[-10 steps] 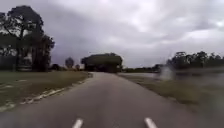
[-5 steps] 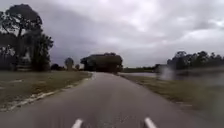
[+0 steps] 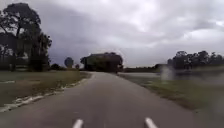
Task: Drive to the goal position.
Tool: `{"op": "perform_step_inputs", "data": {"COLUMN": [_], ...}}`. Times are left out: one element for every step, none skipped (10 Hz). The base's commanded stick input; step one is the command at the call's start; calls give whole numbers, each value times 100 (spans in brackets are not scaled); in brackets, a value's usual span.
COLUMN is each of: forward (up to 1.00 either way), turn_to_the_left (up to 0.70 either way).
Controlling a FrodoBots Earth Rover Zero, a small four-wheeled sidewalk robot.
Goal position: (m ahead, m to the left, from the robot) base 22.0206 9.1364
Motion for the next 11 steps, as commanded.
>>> {"op": "perform_step_inputs", "data": {"forward": [84,84,84,84,84,84,84,84,84,84,84], "turn_to_the_left": [3,3,3,3,3,3,3,3,3,3,3]}}
